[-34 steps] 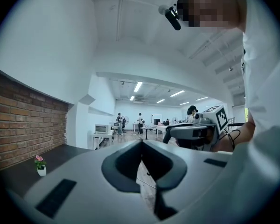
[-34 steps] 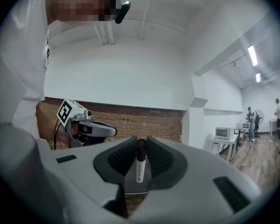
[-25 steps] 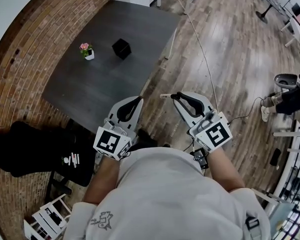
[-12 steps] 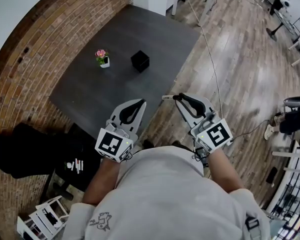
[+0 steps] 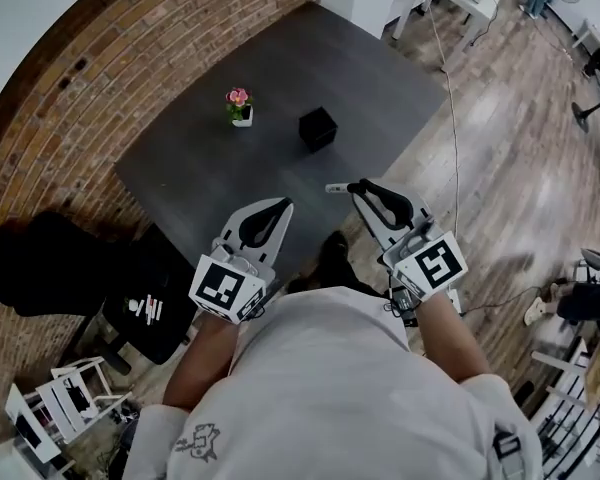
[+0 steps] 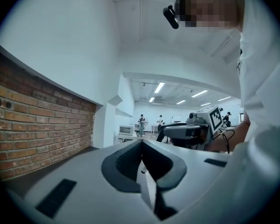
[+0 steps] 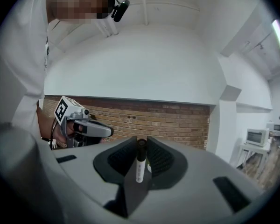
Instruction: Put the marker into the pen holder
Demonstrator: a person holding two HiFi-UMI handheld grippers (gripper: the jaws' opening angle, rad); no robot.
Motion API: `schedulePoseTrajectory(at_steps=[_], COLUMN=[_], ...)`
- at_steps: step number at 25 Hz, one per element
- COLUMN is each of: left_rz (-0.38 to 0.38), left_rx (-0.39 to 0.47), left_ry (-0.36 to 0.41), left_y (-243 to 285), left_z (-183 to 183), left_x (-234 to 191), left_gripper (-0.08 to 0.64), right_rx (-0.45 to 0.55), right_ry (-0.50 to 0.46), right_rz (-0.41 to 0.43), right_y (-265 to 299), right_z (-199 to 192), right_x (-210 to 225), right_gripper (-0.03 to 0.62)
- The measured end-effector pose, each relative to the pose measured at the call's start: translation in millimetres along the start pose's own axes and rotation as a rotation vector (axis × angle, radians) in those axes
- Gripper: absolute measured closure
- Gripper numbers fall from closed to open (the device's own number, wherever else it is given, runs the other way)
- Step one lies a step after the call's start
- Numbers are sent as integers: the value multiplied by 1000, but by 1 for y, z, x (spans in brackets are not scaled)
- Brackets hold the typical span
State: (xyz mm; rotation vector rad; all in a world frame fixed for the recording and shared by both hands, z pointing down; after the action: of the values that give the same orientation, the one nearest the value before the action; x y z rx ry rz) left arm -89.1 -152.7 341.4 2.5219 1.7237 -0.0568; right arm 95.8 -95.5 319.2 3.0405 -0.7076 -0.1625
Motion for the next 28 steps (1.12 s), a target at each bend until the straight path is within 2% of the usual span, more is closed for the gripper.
schedulePoseTrajectory(at_steps=[7, 12, 20, 25, 28], left_rz=[110, 176, 255, 303, 318], left_rx=[-29, -50, -113, -149, -159], left_ry=[-32, -64, -124, -140, -178], left_y=[42, 79, 128, 144, 152], left_z=[-5, -19, -49, -65, -77], left_x=[-28, -50, -78, -91, -99], left_gripper=[549, 549, 549, 549, 549], right_rx=[-31, -64, -126, -163, -190], right_ry=[18, 56, 73, 76, 81], right_rz=[128, 193, 261, 305, 315], right_y=[50, 85, 128, 154, 165], right_z=[-14, -38, -81, -107, -126], right_x=[57, 103, 163, 182, 191], right_gripper=[520, 520, 520, 520, 520])
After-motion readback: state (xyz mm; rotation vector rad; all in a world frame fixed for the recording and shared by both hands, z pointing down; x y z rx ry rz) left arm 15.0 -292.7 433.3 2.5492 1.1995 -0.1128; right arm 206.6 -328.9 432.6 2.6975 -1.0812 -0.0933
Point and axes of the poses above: the fingertips, and each gripper's own axes: y forward along the fingers, x to its right, z out of its top, the point moved 6 cm from there along -y, backward along the fingers, and after that the axes turned 1 degree about x, right-handed, at the moved point
